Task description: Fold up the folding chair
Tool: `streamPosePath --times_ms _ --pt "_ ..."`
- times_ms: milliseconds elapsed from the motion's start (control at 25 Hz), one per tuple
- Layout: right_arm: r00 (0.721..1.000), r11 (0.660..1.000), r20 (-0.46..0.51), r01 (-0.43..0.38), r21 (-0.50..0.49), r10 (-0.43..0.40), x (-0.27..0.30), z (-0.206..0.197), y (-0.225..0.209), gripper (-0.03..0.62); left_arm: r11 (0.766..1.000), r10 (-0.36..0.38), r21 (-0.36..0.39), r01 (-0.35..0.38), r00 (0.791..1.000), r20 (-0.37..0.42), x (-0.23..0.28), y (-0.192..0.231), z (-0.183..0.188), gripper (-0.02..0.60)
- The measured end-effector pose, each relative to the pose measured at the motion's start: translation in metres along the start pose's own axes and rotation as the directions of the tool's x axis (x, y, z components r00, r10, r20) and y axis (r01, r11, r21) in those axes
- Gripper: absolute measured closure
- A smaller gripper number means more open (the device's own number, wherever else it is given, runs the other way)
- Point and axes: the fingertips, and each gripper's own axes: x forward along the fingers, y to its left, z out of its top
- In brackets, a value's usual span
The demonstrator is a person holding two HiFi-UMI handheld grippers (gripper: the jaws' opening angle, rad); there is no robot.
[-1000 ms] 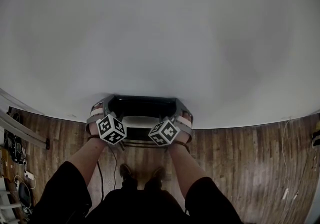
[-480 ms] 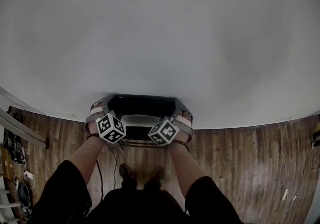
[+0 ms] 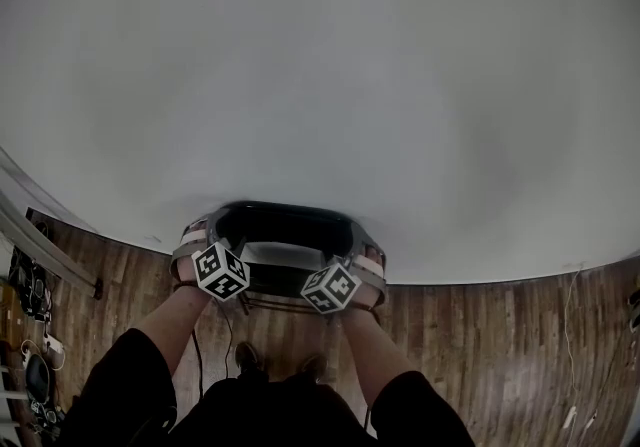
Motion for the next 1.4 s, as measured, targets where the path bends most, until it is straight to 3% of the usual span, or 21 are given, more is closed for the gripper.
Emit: streamPosePath --times_ms 400,880,1080,1280,1400 --pt "0.992 0.998 0.112 -0.063 0.011 0.061 -0.033 -0.001 0.024 0.180 0.999 0.032 -0.033 -0.033 0.999 -0.032 -0.052 -0.034 -0.010 0.339" --pt "0.995 0.997 0.061 -0.075 -0.011 0.075 -0.100 -0.016 0.078 0.178 0.997 -0.037 -0.065 0.043 0.995 0.094 -0.105 -0.076 -0.028 0.339" --pt "0.998 0.998 0.007 -0.061 0.025 0.061 -0.133 -0.015 0.097 0.180 0.988 -0.129 -0.060 0.141 0.977 0.171 -0.134 -0.100 -0.034 0.341" --pt "0.998 0.996 -0.029 -0.051 0.068 0.054 -0.173 -0.008 0.133 0.178 0.985 -0.169 -0.005 0.175 0.956 0.240 -0.175 -0.119 -0.053 0.342" --pt "0.997 0.995 -0.032 -0.061 0.079 0.064 -0.197 -0.003 0.153 0.178 0.978 -0.196 -0.014 0.209 0.935 0.297 -0.197 -0.133 -0.058 0.344"
